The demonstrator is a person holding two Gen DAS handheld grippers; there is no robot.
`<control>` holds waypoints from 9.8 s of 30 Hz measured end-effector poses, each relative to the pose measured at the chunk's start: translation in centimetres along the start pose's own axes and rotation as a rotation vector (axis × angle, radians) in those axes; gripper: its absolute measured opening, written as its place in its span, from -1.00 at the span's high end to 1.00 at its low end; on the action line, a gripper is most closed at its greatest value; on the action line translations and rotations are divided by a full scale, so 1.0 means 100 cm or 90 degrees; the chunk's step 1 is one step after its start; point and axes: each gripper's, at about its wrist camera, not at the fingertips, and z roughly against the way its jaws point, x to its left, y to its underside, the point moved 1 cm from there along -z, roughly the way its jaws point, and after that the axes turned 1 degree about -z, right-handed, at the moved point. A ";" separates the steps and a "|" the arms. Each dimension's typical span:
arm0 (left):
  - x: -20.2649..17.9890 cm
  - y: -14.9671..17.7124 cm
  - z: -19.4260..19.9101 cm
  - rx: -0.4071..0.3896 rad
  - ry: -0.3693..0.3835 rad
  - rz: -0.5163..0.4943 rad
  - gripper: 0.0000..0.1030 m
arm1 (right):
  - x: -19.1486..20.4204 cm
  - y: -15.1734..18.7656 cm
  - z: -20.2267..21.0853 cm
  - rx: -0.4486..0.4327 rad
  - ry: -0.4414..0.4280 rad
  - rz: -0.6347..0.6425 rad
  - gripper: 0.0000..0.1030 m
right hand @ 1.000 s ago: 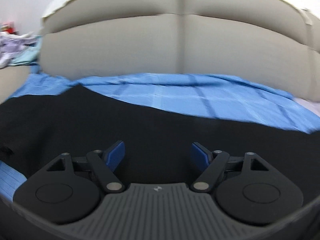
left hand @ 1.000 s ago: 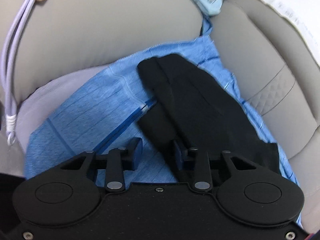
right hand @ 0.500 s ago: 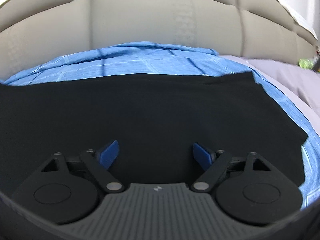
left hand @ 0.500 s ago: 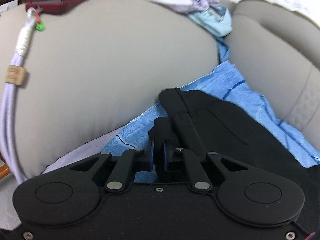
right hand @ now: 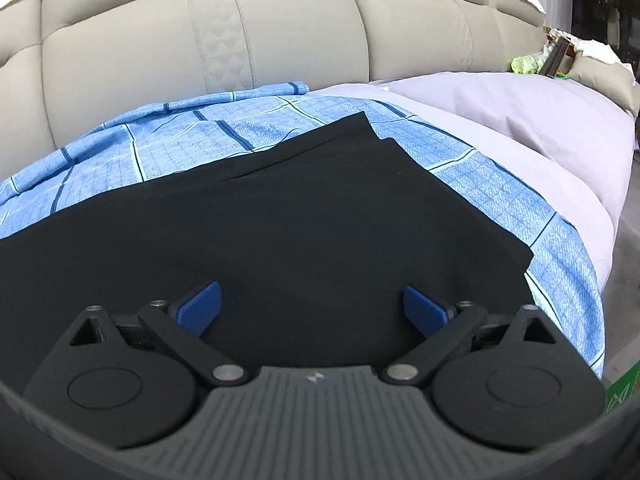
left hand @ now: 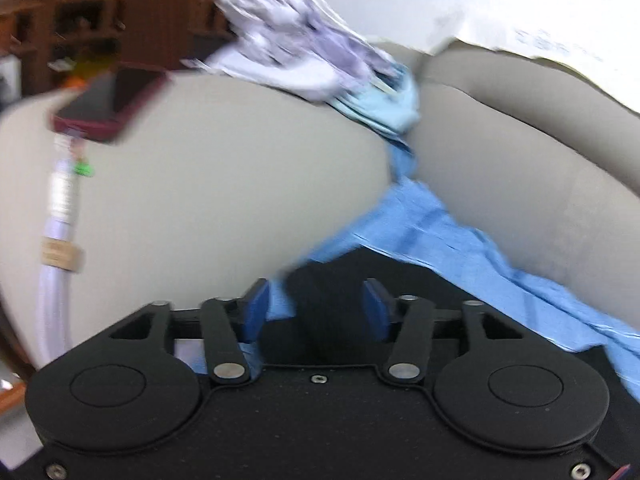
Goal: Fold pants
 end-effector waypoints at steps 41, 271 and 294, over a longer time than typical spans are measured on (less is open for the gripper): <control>-0.001 -0.008 -0.028 0.015 0.015 0.076 0.92 | -0.049 -0.029 0.082 -0.258 0.073 -0.156 0.96; -0.137 0.140 0.042 0.101 0.254 -0.303 -0.05 | 0.324 0.136 0.119 -0.108 -0.418 0.390 -0.73; 0.037 0.055 -0.004 0.021 0.033 0.130 -0.85 | 0.340 0.167 0.113 -0.145 -0.463 0.394 -0.90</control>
